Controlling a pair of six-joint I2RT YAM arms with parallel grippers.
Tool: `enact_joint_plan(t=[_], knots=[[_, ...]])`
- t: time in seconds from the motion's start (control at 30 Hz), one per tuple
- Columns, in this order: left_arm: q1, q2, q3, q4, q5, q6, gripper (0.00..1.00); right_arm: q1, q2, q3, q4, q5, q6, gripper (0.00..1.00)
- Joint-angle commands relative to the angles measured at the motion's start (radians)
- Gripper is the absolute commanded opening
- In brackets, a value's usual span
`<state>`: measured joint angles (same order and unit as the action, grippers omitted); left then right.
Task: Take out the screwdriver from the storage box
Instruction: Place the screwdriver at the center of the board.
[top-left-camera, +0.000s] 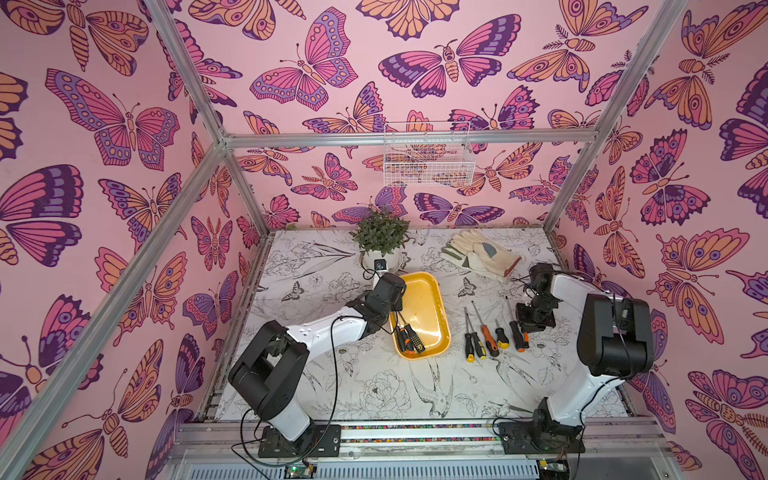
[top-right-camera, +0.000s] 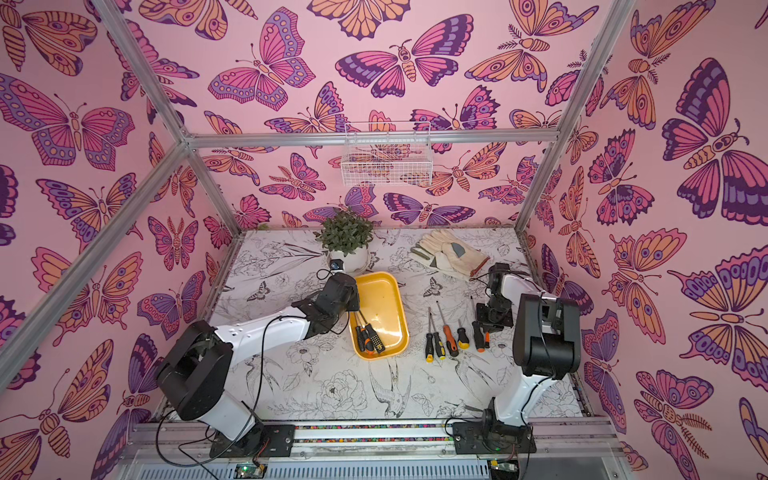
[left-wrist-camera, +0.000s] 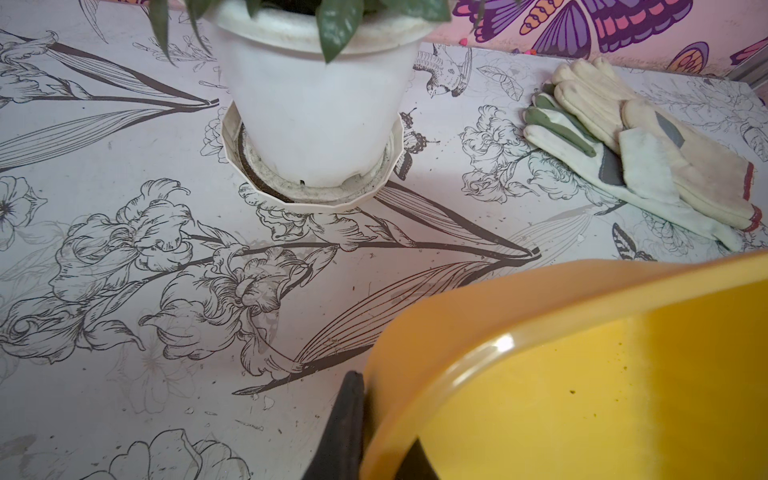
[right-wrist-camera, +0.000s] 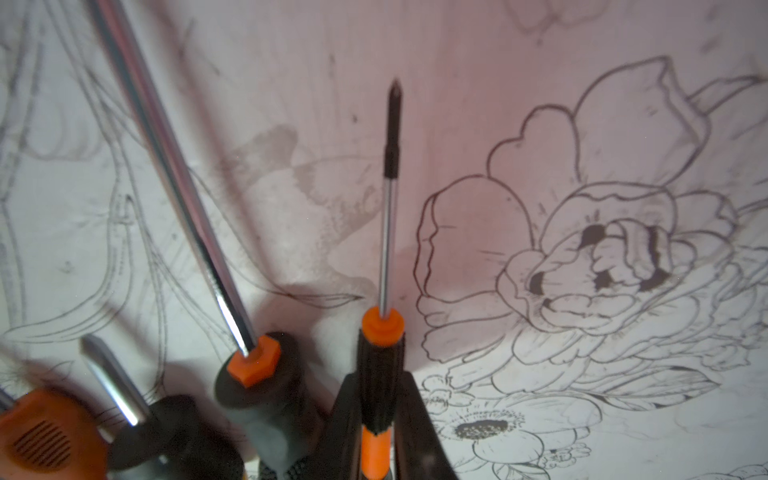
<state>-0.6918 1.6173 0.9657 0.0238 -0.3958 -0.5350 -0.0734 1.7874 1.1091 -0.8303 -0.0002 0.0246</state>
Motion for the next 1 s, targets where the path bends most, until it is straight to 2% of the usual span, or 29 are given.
enact_joint_plan(t=[0.0, 0.23, 0.53, 0.77, 0.97], knots=[[0.009, -0.029, -0.01, 0.022, 0.003, 0.004, 0.0, -0.004, 0.014, 0.026, -0.007, -0.005, -0.009, 0.19], [0.009, -0.031, -0.01, 0.022, 0.003, 0.005, 0.0, -0.005, 0.008, 0.024, -0.007, -0.001, -0.008, 0.28], [0.009, -0.031, -0.009, 0.022, 0.004, 0.006, 0.0, -0.005, -0.046, 0.014, -0.001, 0.007, 0.005, 0.29], [0.008, -0.028, -0.007, 0.022, 0.002, 0.008, 0.0, 0.003, -0.182, -0.019, 0.019, 0.0, 0.037, 0.35], [0.008, -0.025, -0.004, 0.021, 0.013, 0.018, 0.0, 0.119, -0.391, -0.023, -0.009, -0.057, 0.087, 0.42]])
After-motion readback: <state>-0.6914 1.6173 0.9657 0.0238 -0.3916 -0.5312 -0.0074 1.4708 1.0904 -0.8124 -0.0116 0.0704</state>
